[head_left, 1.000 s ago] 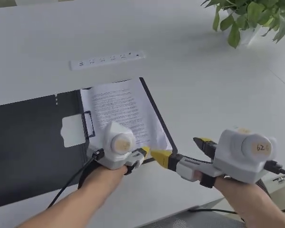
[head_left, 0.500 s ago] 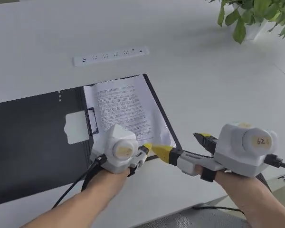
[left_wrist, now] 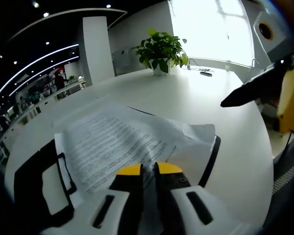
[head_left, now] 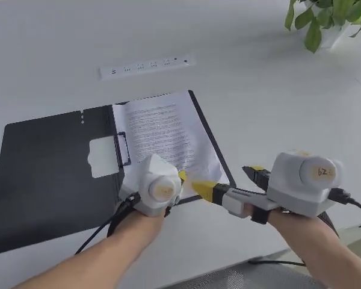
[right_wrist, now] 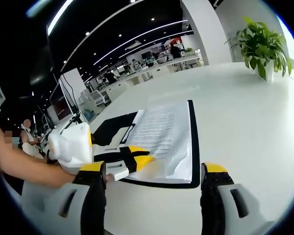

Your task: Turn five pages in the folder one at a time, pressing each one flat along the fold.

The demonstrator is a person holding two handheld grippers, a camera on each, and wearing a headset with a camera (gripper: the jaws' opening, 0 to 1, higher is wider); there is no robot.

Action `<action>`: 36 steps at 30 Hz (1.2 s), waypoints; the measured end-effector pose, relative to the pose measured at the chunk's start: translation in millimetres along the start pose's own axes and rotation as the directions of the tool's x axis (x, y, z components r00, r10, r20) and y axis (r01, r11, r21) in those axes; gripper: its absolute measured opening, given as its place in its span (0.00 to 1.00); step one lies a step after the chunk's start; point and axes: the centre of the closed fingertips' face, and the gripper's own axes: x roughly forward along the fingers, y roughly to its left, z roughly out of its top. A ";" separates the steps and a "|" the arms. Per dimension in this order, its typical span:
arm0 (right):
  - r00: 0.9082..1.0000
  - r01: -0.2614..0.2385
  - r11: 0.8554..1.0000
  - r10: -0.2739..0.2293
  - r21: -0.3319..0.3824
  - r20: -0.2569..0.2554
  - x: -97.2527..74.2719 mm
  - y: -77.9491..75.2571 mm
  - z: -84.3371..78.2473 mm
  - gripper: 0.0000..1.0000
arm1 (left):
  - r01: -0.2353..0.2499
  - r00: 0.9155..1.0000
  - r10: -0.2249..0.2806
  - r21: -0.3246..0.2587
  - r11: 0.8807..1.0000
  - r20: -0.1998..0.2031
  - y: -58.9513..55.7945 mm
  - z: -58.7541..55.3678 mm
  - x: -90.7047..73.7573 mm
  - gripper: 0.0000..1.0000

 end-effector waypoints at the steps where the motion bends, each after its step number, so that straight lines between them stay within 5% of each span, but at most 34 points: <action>1: 1.000 0.000 1.000 0.000 0.000 -0.002 1.6 0.1 -0.2 0.77 | -0.004 1.000 0.004 0.002 1.000 0.000 0.0 0.1 0.3 0.08; 17: 0.996 0.067 0.991 -0.059 0.114 -0.069 31.6 -18.0 -13.7 0.37 | -0.011 1.000 0.011 -0.009 1.000 0.005 1.3 -0.1 -1.9 0.05; 31: 0.989 0.130 0.985 -0.121 0.117 -0.085 33.1 -34.4 -15.0 0.00 | -0.015 1.000 0.016 -0.021 1.000 0.008 2.6 -0.6 -1.1 0.05; 36: 0.991 0.126 0.982 -0.116 0.143 -0.073 33.6 -34.2 -13.2 0.00 | -0.017 1.000 0.017 -0.029 0.999 0.007 2.4 -0.4 -1.3 0.05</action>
